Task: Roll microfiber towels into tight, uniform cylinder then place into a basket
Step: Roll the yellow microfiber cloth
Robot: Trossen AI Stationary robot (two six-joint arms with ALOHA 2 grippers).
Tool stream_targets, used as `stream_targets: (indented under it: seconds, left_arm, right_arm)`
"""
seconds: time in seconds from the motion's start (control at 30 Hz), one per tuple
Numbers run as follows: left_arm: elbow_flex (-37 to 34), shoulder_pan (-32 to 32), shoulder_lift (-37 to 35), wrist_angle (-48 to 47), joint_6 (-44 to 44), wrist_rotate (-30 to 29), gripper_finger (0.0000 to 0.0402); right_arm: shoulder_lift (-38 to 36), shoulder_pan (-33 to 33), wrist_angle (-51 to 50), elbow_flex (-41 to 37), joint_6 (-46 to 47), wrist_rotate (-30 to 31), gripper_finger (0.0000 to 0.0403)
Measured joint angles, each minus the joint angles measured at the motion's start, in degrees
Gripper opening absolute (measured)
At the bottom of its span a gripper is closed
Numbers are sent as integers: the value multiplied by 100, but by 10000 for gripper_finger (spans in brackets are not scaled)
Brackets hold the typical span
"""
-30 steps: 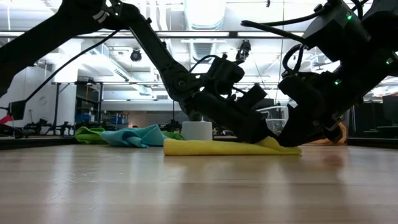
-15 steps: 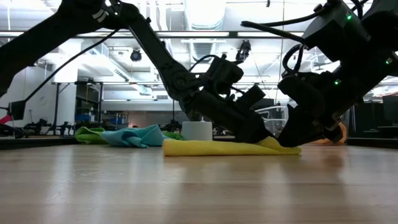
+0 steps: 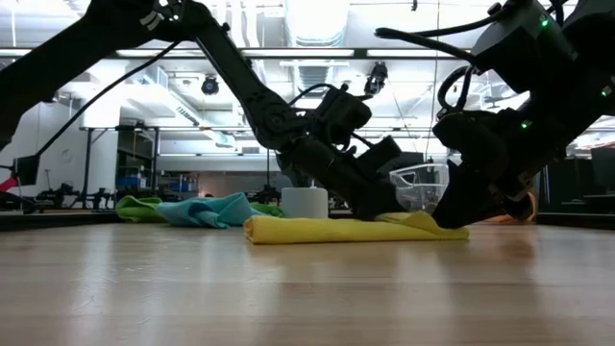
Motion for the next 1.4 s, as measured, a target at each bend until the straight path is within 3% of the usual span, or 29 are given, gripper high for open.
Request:
stream_targets:
  seconds: [0.23, 0.37, 0.47, 0.67, 0.87, 0.93, 1.1, 1.4]
  left_arm:
    - [-34, 47, -113, -204, 245, -211, 0]
    - [-77, 89, -534, -919, 581, -959, 0]
    - [-192, 107, -1018, -1156, 658, -1174, 0]
    - [-1357, -257, -1990, -265, 633, -1012, 0]
    - [-3051, -647, -2459, 2576, -38, -911, 0]
    - [-3428, -688, -2443, 3080, -287, -911, 0]
    - [-3634, -697, -2439, 3333, -600, -1006, 0]
    - [-3585, -704, -2440, 3300, -594, -1041, 0]
  right_arm:
    - [1, -2, -4, -2, -2, 11, 9]
    - [1, -4, -13, -4, 0, 34, 9]
    - [3, -4, -10, -4, -2, 44, 9]
    - [6, -7, 16, -7, -2, 91, 9]
    - [8, -9, 33, -4, -111, 110, 9]
    - [8, -9, 41, 1, -116, 114, 9]
    - [-74, -9, 1, 52, -167, 89, 22]
    - [-318, -11, -617, 308, -315, 271, 116]
